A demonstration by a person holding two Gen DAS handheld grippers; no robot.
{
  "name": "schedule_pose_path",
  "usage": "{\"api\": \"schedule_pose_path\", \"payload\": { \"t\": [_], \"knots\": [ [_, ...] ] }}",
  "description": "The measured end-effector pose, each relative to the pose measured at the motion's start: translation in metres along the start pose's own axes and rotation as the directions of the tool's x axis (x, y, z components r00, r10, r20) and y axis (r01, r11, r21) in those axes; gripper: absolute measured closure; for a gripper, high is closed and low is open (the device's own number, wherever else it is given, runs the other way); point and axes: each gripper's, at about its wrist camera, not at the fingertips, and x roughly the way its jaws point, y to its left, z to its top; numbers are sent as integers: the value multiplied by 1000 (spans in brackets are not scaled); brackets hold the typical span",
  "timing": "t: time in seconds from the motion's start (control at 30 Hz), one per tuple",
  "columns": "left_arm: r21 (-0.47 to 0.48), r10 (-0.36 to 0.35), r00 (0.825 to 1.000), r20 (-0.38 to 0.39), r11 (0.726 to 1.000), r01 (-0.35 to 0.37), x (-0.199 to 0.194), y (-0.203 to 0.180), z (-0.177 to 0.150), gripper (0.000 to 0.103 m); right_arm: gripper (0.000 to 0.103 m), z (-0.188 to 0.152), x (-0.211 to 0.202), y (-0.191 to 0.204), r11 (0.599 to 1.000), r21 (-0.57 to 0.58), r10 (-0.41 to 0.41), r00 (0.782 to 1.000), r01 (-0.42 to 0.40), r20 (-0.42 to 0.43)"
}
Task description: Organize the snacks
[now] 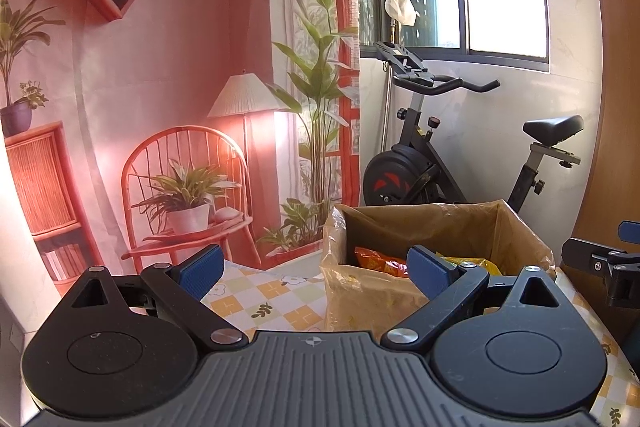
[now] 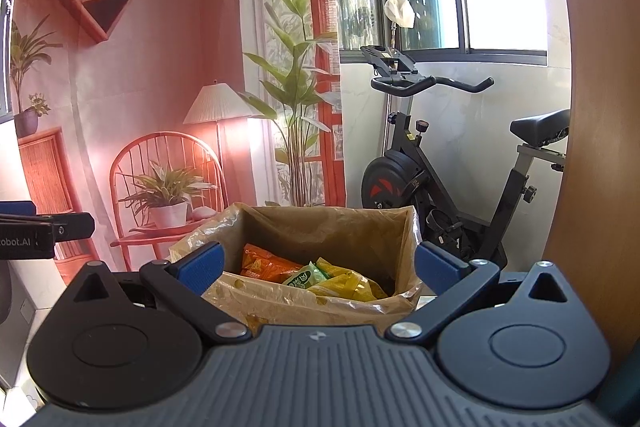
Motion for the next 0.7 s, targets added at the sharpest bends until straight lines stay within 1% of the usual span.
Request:
{"api": "schedule_pose_path", "payload": {
  "t": [0.7],
  "knots": [
    [-17, -16, 1000, -21, 1000, 15, -1, 2, -2, 4, 0, 0, -2, 2, 1000, -6, -1, 1000, 1, 1]
  ]
}}
